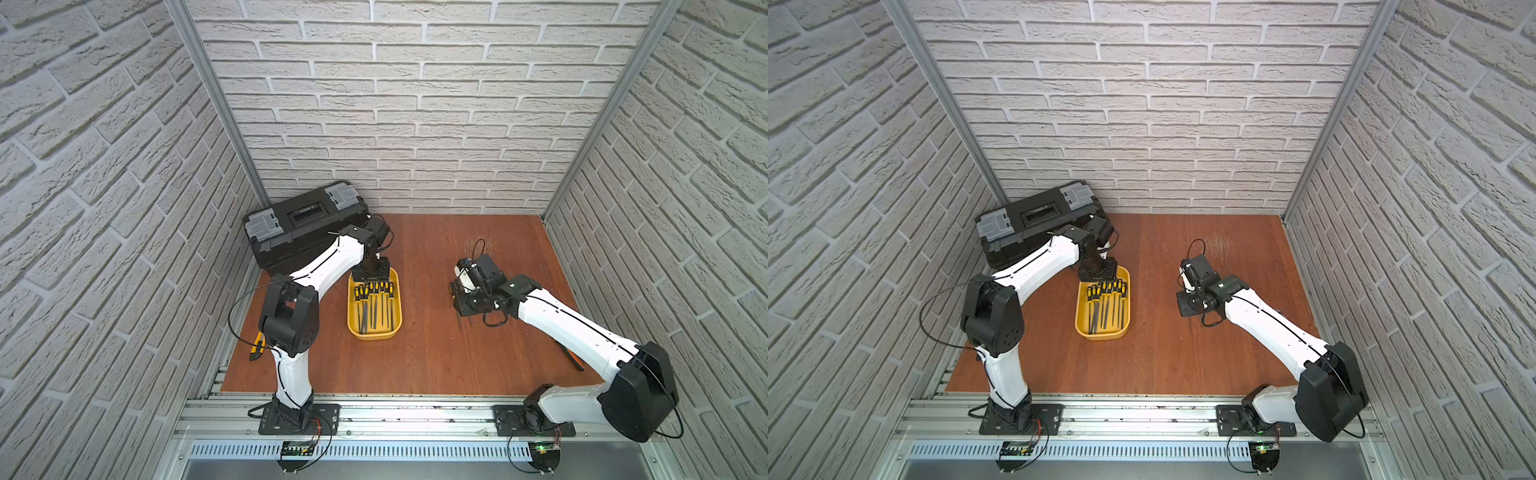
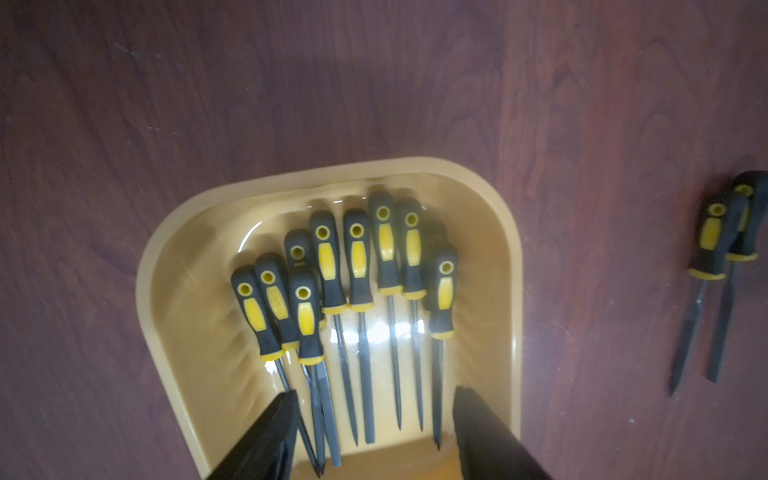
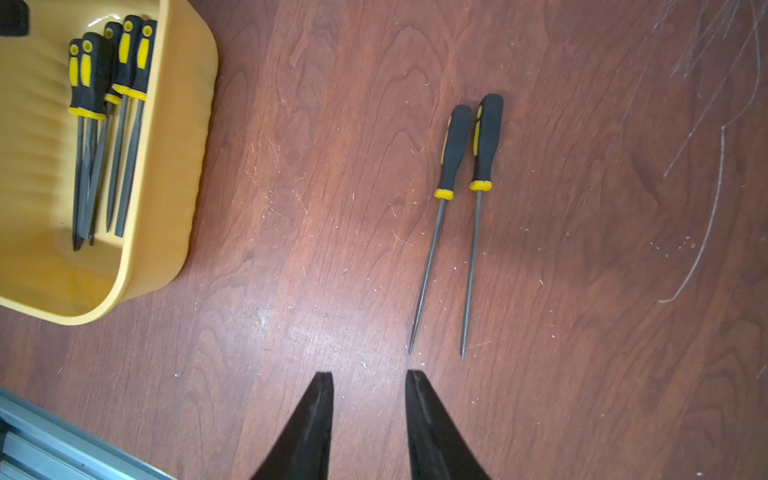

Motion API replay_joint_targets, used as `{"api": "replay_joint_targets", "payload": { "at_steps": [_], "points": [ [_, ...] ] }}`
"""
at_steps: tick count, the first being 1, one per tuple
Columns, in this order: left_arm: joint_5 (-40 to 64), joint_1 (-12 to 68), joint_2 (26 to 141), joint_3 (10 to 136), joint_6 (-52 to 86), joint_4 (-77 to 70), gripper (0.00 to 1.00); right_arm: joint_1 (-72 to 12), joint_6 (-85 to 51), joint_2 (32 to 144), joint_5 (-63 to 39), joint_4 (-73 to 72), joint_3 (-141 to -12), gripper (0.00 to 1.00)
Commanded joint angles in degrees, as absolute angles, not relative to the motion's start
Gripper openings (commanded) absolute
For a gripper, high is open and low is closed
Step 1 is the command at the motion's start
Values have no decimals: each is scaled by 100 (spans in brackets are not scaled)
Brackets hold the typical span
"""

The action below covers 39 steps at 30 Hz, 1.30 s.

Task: Take the file tool out of the storage box
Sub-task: Pick up the file tool from the storage box.

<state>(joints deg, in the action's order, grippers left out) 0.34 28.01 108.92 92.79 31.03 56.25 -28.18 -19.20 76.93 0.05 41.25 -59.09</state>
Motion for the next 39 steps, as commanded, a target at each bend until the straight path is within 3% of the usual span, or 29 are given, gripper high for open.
{"api": "replay_joint_targets", "payload": {
  "at_steps": [1,10,39],
  "points": [
    [-245,2821,11071,9419,3015,5887,62,-2813,-1873,7556,-70,3958,-5888,34],
    [-200,2743,11226,9148,2977,5563,52,-2815,-1868,7556,-61,3925,-5827,34],
    [-482,2540,11694,8785,2865,4989,39,-2815,-1910,7459,-9,3902,-5686,34]
  ]
}}
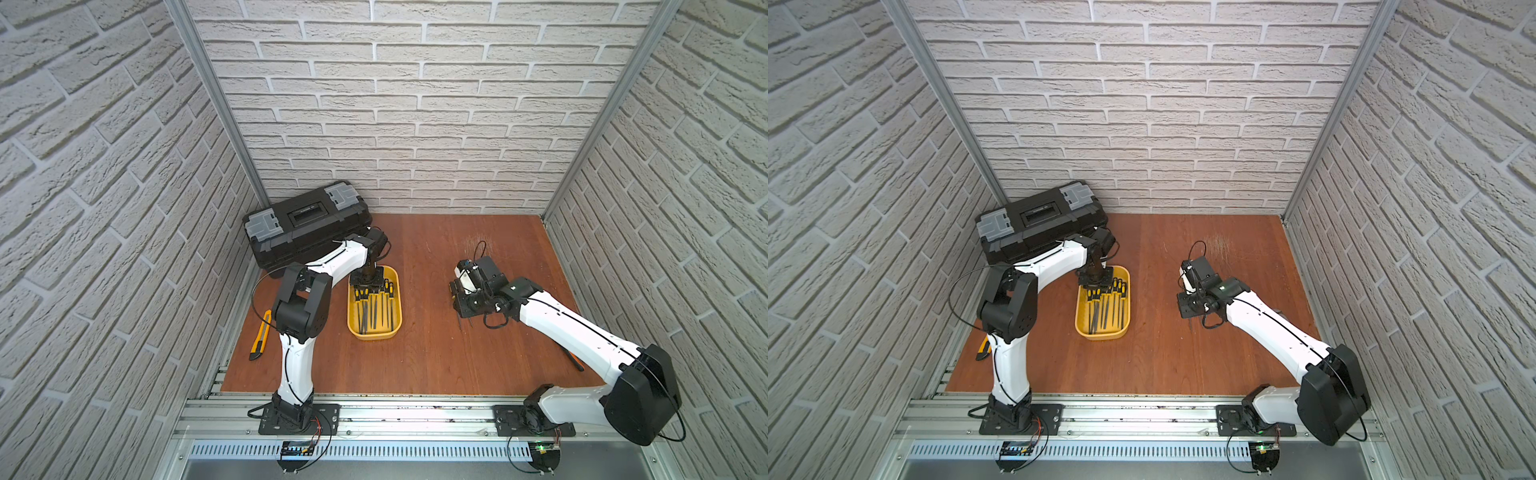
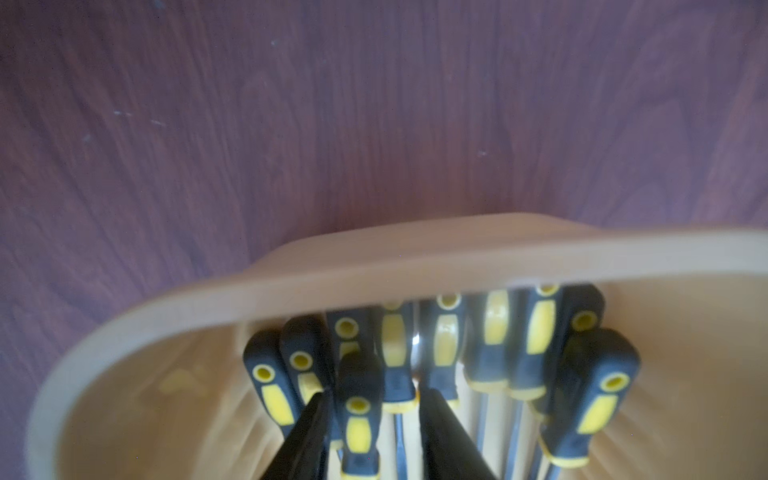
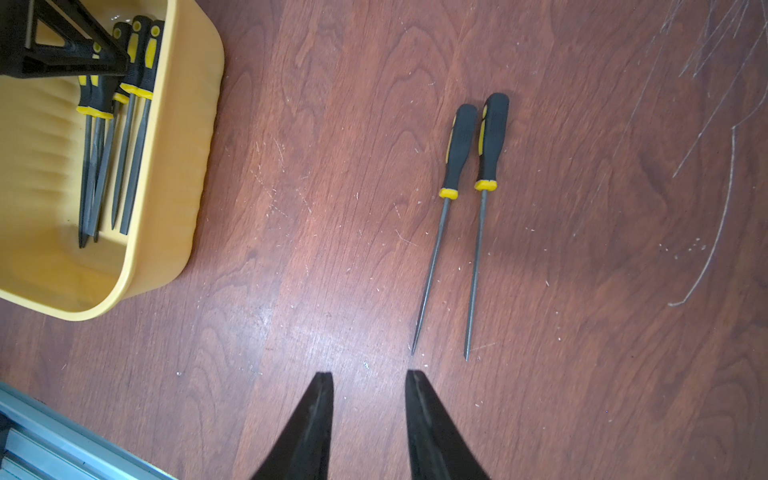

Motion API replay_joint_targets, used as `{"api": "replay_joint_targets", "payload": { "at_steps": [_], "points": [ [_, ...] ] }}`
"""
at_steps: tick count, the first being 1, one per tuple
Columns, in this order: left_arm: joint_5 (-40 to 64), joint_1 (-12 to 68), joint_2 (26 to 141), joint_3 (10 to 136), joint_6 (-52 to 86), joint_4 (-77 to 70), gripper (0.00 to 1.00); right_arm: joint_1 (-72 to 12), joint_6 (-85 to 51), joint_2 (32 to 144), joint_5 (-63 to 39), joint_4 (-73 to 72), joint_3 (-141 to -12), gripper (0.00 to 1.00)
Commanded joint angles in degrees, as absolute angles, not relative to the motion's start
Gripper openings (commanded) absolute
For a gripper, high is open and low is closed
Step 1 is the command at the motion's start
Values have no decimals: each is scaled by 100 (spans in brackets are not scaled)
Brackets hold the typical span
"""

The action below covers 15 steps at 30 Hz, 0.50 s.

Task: Take the file tool out of the storage box
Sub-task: Pick up the file tool from the storage box.

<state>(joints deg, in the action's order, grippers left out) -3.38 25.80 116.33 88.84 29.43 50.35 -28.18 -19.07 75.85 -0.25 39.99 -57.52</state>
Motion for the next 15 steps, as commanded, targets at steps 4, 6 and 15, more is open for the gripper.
{"api": "replay_joint_targets", "payload": {
  "at_steps": [4,6,15],
  "points": [
    [-482,2541,11716,8746,2865,4943,39,-2817,-1909,7465,-9,3891,-5682,34],
    [-483,2541,11736,8730,2865,4934,38,-2813,-1911,7461,-9,3889,-5673,34],
    [-468,2538,11834,8675,2865,4884,33,-2813,-1902,7442,0,3911,-5666,34]
  ]
}}
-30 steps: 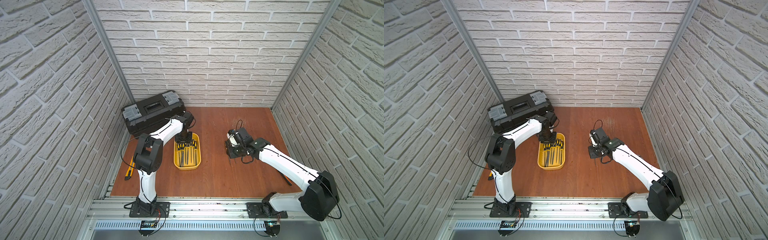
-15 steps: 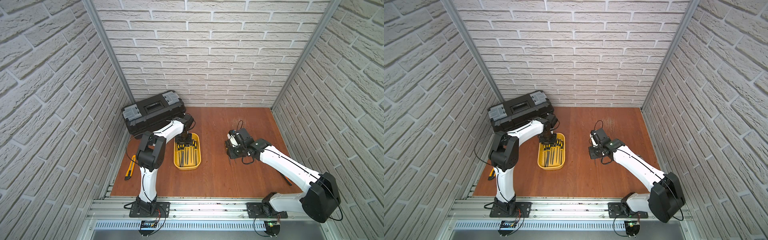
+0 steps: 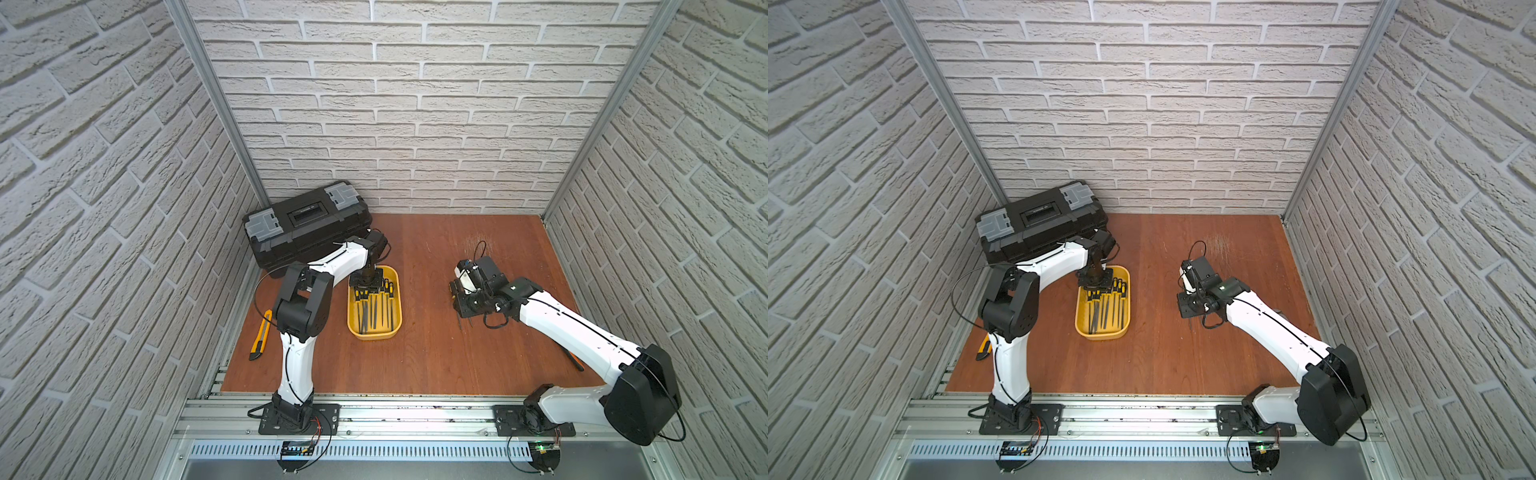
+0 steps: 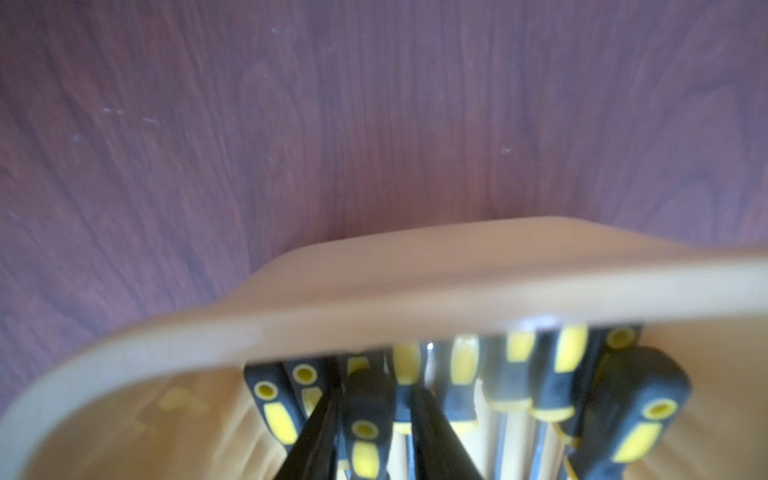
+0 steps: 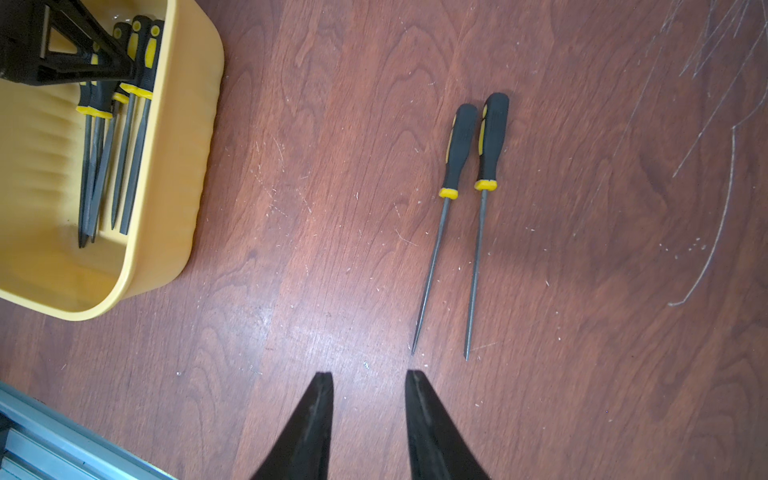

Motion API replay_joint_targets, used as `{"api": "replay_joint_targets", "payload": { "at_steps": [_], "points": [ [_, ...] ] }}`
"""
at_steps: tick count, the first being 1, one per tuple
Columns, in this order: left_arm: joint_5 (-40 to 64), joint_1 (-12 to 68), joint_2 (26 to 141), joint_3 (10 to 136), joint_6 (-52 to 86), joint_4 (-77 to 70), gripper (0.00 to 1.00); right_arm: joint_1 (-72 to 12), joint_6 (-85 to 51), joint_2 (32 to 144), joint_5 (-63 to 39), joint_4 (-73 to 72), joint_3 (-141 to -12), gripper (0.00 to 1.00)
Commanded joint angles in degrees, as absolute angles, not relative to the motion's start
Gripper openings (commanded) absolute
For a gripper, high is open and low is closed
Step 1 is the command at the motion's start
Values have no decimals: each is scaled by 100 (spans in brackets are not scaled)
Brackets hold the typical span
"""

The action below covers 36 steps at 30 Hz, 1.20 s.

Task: Take the file tool out of the storage box
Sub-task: Pick up the file tool from the storage box.

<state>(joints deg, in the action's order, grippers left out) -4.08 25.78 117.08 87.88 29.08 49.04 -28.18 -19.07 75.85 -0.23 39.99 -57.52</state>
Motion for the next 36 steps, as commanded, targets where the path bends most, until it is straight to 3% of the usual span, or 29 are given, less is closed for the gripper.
{"api": "replay_joint_targets", "payload": {
  "at_steps": [1,3,8,16,23,31,36],
  "points": [
    [-470,2531,11842,8675,2865,4871,33,-2811,-1898,7441,0,3907,-5660,34],
    [-459,2533,11848,8675,2856,4861,31,-2812,-1904,7442,2,3911,-5655,34],
    [-419,2536,11824,8723,2843,4887,17,-2813,-1912,7446,4,3903,-5647,34],
    [-215,2458,11713,8749,2830,4907,14,-2813,-1920,7430,-20,3894,-5625,34],
    [930,2193,11148,8633,2940,4562,14,-2813,-1933,7408,-573,3706,-5514,35],
    [1634,2118,10419,8756,3147,4324,13,-2821,-2142,6983,-1196,3598,-5447,53],
    [2031,2107,10132,8851,3335,4151,13,-2941,-2271,6865,-1525,3491,-5591,73]
  ]
}}
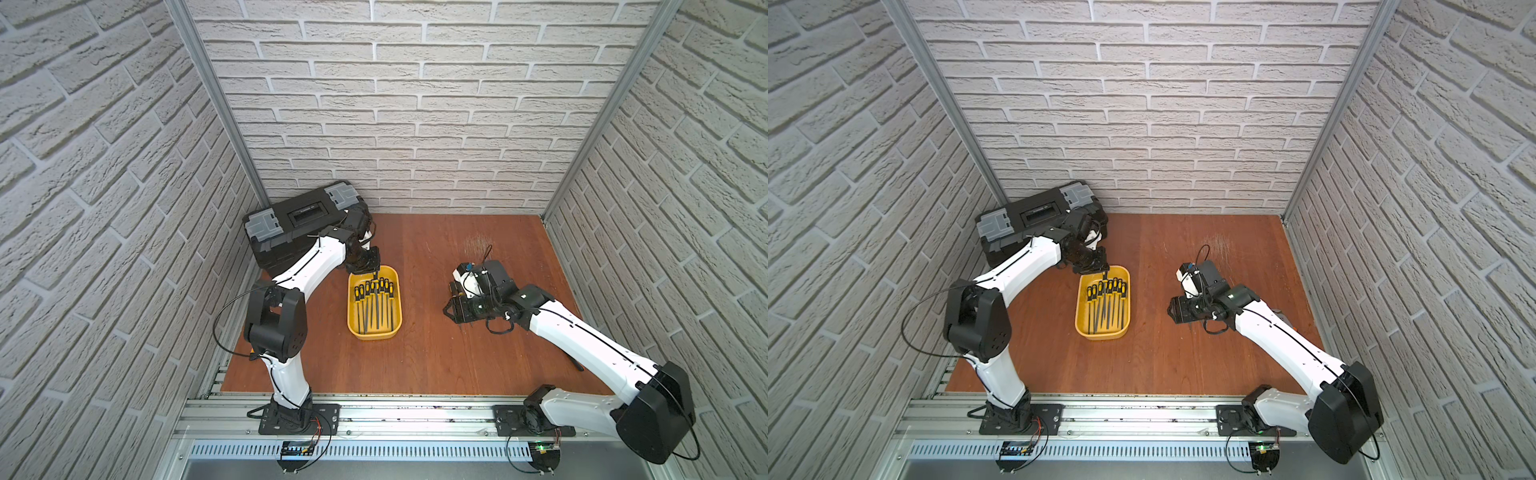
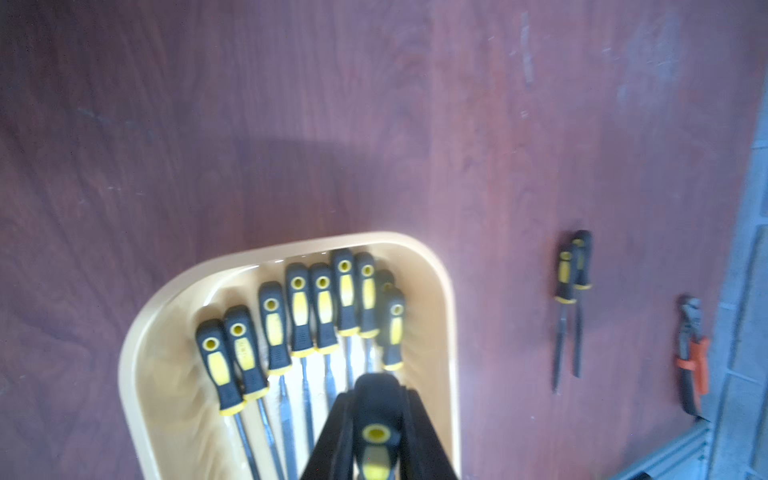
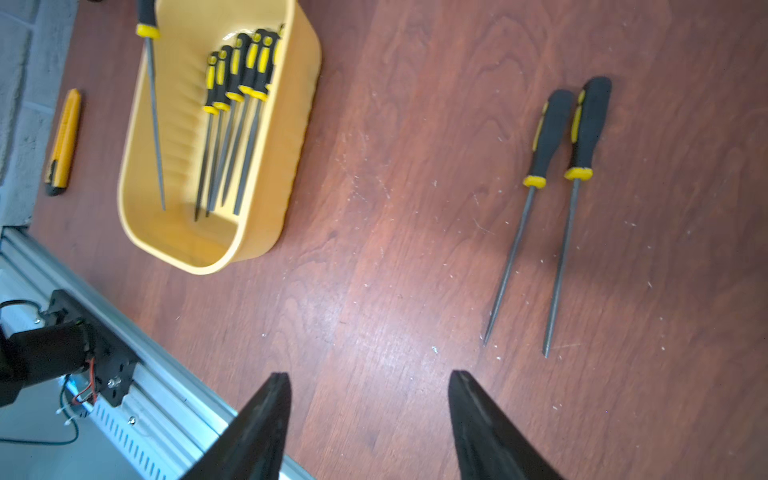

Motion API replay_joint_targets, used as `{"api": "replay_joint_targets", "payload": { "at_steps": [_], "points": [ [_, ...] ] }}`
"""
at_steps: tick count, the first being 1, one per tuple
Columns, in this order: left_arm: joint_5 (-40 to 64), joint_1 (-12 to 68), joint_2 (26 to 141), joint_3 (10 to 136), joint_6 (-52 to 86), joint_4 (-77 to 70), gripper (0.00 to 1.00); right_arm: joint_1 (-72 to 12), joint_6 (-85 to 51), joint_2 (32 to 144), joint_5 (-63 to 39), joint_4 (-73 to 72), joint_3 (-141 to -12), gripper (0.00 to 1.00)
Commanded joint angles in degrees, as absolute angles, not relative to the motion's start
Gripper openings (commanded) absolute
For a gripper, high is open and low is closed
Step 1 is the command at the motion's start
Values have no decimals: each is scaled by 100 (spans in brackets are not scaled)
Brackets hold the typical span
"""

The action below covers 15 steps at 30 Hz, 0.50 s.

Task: Take the file tool out of the storage box
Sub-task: Pick up the file tool from the storage box, then place the file tool at the center of the board.

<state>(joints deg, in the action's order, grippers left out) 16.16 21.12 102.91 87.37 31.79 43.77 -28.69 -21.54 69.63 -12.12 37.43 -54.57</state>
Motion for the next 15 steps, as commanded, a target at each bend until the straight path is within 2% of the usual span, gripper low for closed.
{"api": "replay_joint_targets", "payload": {
  "at_steps": [1,6,9,12,15],
  "points": [
    [2129,2109,10076,8840,3379,4071,13,-2986,-2298,6857,-1578,3460,-5643,78],
    [2589,2085,9860,8716,3681,3562,13,-3353,-2408,6993,-1504,3401,-6052,84],
    [2961,2057,9750,8540,3924,3110,13,-3608,-2451,7231,-1335,3457,-6401,84],
    [3279,2025,9682,8366,4178,2715,13,-3848,-2456,7473,-991,3584,-6761,83],
    [3506,2017,9660,8261,4325,2476,13,-4053,-2462,7700,-627,3738,-7077,77]
  ]
}}
